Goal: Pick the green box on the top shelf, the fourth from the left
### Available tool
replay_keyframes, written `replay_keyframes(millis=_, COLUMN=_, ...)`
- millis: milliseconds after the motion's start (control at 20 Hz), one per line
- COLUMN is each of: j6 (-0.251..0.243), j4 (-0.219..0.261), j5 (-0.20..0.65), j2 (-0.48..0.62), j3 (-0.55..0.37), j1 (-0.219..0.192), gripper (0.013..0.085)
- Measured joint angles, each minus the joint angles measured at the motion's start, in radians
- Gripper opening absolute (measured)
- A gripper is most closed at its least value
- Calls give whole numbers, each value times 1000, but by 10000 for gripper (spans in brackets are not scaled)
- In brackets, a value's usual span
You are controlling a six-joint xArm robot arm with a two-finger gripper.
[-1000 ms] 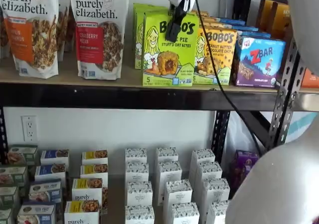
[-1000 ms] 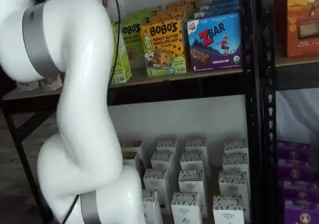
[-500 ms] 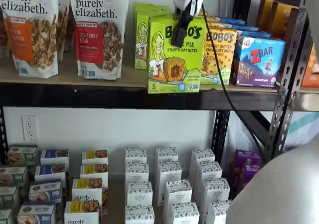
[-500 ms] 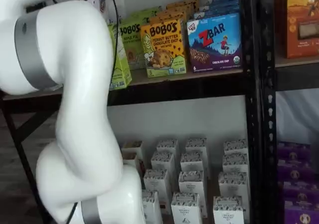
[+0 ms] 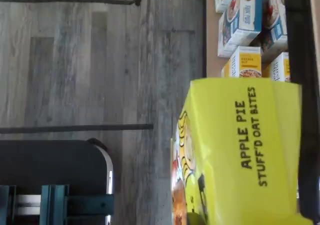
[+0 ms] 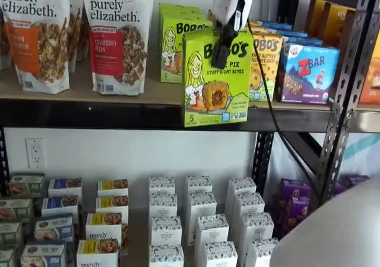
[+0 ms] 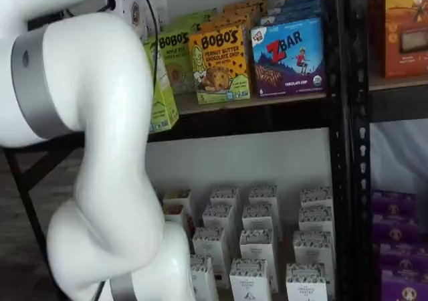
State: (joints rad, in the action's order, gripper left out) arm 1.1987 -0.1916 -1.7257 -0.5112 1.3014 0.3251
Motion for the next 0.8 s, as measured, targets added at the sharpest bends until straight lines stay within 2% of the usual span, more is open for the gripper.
replay_keyframes(millis=800, j6=-24, j4=41, j5=24, j2=-80, j3=-125, j1=38, gripper=250)
